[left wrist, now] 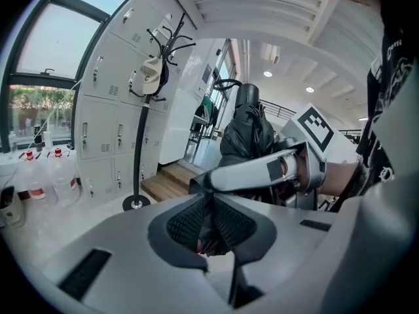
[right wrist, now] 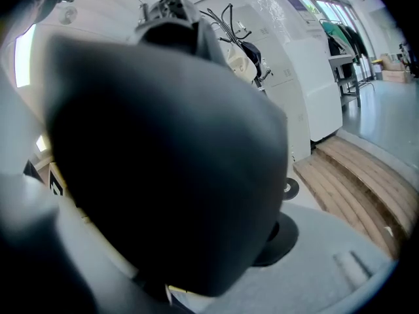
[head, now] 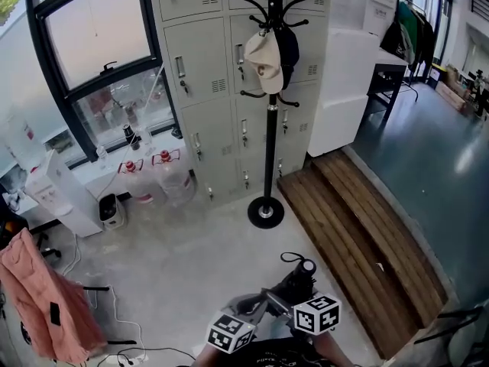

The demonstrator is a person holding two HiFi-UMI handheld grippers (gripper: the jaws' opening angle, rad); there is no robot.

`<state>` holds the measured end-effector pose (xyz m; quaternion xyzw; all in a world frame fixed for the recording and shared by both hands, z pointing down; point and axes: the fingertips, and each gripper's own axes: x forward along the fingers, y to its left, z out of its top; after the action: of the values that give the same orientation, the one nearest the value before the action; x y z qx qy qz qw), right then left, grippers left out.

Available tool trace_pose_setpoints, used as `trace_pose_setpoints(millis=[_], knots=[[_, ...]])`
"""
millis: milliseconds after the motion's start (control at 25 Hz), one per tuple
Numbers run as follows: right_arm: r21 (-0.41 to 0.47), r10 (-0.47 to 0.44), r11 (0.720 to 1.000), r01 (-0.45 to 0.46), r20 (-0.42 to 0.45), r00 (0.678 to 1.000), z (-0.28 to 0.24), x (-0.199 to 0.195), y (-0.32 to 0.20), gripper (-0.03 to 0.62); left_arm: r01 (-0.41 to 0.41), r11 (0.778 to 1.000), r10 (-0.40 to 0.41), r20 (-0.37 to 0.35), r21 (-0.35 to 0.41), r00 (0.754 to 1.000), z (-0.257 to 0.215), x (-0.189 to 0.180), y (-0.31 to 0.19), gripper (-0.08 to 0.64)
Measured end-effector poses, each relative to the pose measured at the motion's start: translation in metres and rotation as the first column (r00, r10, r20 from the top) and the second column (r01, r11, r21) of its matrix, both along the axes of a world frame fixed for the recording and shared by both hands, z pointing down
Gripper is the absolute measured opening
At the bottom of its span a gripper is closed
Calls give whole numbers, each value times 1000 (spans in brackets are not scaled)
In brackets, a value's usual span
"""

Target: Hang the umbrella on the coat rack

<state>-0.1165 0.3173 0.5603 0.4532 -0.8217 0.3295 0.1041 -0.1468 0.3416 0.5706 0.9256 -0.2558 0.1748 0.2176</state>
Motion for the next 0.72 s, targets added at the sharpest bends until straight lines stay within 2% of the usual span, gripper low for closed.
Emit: trace_pose_setpoints(millis=[280,720], knots=[[6,-20,1000,20,-1,1000,-2,52,-49,293,10,1000,-10,18,2,1000,-2,53,-48,31],[2,-94,996,95,-23,995,-2,137,-106,295,79,997,-79,21,0,997,-2,140,-104,29]])
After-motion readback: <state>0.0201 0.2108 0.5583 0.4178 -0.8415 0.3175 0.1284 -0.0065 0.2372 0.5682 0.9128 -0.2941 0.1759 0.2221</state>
